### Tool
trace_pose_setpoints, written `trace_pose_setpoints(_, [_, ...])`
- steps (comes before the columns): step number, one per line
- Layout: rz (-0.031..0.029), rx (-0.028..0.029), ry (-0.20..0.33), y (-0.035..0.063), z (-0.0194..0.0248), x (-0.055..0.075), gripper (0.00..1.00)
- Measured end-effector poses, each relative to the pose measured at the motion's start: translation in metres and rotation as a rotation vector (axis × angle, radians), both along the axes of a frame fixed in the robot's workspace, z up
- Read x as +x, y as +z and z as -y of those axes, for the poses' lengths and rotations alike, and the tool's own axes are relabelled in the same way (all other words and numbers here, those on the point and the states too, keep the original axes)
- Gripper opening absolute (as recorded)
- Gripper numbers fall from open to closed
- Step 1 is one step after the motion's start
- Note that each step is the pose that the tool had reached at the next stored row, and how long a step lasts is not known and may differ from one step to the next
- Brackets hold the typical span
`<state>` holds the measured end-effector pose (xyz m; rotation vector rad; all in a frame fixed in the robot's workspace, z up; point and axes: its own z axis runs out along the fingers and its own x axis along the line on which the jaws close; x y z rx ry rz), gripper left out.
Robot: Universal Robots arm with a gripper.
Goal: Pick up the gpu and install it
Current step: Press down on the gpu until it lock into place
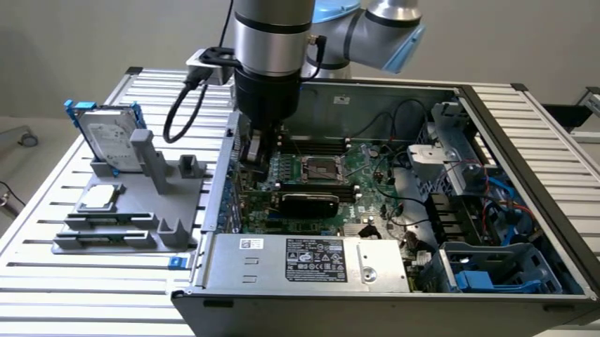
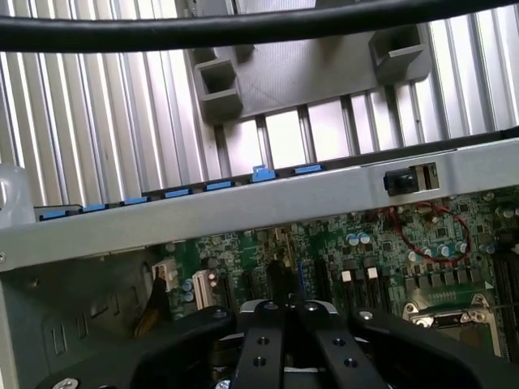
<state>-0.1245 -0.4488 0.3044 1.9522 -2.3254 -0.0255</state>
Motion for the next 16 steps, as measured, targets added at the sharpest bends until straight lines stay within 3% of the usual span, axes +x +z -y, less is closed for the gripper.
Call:
trace_pose_setpoints(3, [0.0104, 0.0064, 0.008, 0.0000, -0.0001, 0.0032, 0.11])
trace_pose_setpoints(6, [0.0126, 0.0167, 0.012, 0.0001, 0.0001, 0.0075, 0.11])
trace_pose_setpoints(16, [0.0116, 0.0178, 0.012, 0.0000, 0.0003, 0.0081, 0.11])
